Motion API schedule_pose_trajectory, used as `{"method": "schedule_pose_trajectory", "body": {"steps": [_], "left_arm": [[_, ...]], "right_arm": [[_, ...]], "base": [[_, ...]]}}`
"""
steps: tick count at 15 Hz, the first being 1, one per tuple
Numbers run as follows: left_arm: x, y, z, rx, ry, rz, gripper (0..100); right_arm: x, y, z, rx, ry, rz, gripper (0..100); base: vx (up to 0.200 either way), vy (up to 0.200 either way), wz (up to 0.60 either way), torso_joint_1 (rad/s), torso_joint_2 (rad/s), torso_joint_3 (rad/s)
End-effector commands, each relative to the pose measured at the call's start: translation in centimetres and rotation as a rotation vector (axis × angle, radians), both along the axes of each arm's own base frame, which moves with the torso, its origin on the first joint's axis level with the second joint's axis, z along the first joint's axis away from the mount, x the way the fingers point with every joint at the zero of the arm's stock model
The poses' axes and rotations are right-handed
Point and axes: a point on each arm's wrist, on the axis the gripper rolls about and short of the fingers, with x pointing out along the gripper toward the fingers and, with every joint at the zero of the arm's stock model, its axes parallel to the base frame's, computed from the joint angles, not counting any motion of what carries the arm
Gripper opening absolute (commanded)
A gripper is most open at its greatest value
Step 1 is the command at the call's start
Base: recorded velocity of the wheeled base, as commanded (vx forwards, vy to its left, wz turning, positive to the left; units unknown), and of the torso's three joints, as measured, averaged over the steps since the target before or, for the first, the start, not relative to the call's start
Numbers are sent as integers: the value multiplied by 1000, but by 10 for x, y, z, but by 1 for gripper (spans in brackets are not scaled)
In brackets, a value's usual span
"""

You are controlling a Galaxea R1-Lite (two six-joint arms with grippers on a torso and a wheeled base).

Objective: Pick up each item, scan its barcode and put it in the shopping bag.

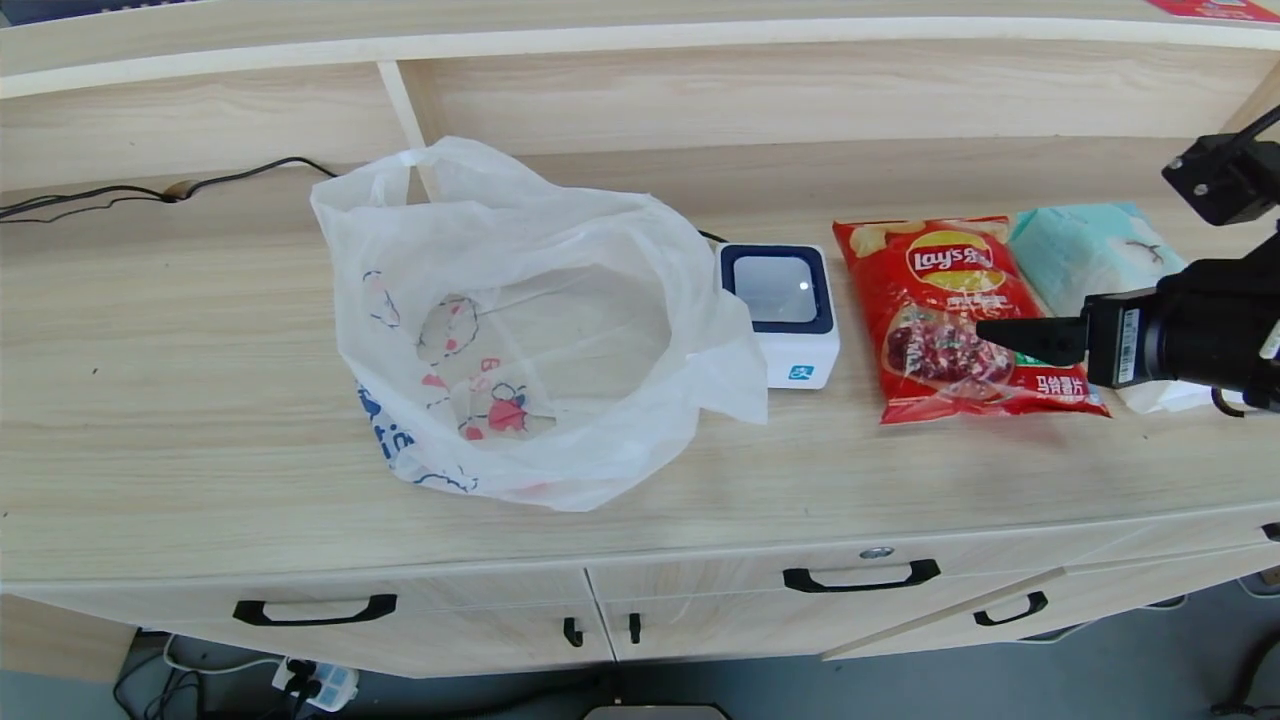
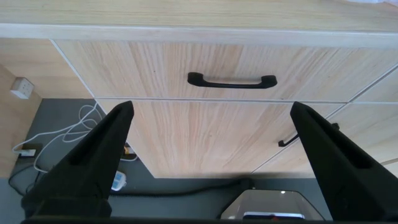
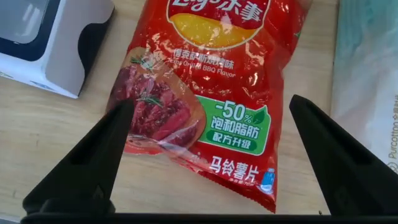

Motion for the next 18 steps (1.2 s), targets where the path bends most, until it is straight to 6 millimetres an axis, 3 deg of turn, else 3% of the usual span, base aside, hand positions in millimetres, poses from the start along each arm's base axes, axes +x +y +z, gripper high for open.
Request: {"method": "schedule_pose_trajectory", "body": {"steps": [1,5,9,18], "left_arm": [[0,0,0,-1,0,0,100],[0,0,0,-2,0,0,100],[0,0,0,-1,0,0,100],[0,0,0,-4,0,0,100]], "right_arm": [[19,2,-10,-14,42,-21,100],[31,6,-15,8,61,-24,100],[52,20,-5,30,-5,-21,100],[62,26,-21,0,44,-44,100]], "base": [[0,0,0,0,0,0],[0,0,0,0,0,0],[0,0,0,0,0,0],[0,0,0,0,0,0]]}}
